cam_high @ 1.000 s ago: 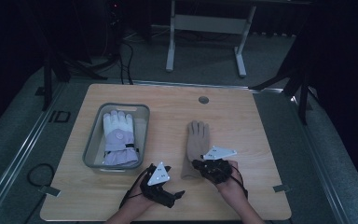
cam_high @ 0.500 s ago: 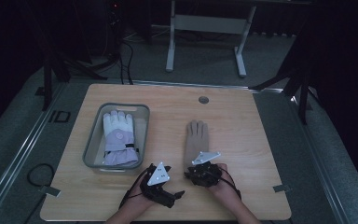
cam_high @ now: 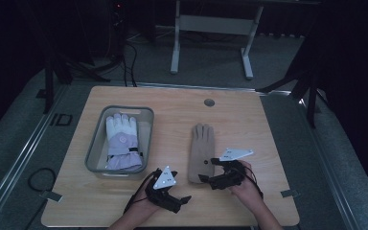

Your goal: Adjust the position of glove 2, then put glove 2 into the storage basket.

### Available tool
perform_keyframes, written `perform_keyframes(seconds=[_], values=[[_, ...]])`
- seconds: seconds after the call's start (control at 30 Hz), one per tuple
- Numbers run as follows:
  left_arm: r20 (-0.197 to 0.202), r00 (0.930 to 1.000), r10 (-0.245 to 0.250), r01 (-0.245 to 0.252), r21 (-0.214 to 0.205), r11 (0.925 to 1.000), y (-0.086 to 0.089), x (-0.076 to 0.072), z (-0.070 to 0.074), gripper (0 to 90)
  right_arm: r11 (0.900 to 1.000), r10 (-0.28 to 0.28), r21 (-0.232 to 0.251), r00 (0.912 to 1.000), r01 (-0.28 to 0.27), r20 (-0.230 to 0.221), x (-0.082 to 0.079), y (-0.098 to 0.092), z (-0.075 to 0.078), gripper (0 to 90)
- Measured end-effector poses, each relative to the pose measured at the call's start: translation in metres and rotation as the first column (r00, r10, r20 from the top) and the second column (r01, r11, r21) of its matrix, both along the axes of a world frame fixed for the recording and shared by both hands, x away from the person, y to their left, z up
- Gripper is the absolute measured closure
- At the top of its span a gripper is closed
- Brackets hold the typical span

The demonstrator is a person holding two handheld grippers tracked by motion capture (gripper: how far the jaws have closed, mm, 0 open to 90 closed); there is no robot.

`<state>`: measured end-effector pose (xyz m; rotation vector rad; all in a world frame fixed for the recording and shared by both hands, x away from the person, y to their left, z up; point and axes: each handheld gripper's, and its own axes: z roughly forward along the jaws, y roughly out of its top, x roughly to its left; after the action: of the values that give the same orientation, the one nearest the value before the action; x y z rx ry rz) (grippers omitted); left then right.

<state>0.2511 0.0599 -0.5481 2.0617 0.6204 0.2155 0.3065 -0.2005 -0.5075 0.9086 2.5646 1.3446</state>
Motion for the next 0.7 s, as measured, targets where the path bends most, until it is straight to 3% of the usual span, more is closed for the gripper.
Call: perform_keyframes(seconds=[0.03, 0.07, 0.13, 0.33, 0.4, 0.5, 0.67, 0.7], values=[[-0.029, 0.9996, 0.0, 0.0, -0.012, 0.9999, 0.0, 0.002, 0.001, 3.9, 0.9999, 0.002, 0.01, 0.9999, -0.002, 0.011, 0.001, -0.003, 0.0, 16.5], [-0.031, 0.9995, 0.001, -0.001, -0.01, 1.0, 0.0, 0.002, 0.002, 3.9, 1.0, 0.002, 0.004, 0.997, -0.002, 0.077, 0.004, -0.011, 0.001, 16.6], [-0.029, 0.9996, 0.003, -0.003, -0.006, 1.0, 0.0, 0.003, 0.003, 3.9, 0.9999, -0.016, 0.007, 0.9946, 0.015, 0.103, 0.008, -0.016, 0.001, 16.6], [-0.02, 0.9998, -0.006, 0.006, 0.002, 1.0, -0.001, 0.006, 0.006, 3.9, 0.9956, -0.085, 0.038, 0.9963, 0.085, 0.009, 0.02, -0.028, 0.001, 13.4], [-0.014, 0.9999, -0.007, 0.008, 0.015, 0.9999, -0.003, 0.008, 0.007, 3.9, 0.9963, -0.07, 0.05, 0.9974, 0.069, 0.013, 0.022, -0.03, 0.001, 13.3], [0.0, 0.9998, -0.021, 0.021, 0.035, 0.9992, -0.006, 0.011, 0.008, 4.3, 0.9953, -0.093, 0.031, 0.9953, 0.092, 0.029, 0.026, -0.031, 0.002, 13.9], [0.03, 0.9981, -0.054, 0.053, 0.034, 0.998, -0.011, 0.016, 0.011, 8.2, 0.9929, -0.118, 0.022, 0.9918, 0.117, 0.049, 0.036, -0.032, 0.005, 15.3], [0.04, 0.9971, -0.064, 0.063, 0.039, 0.9973, -0.013, 0.017, 0.012, 11.9, 0.9918, -0.127, 0.023, 0.9909, 0.126, 0.046, 0.042, -0.033, 0.006, 17.4]])
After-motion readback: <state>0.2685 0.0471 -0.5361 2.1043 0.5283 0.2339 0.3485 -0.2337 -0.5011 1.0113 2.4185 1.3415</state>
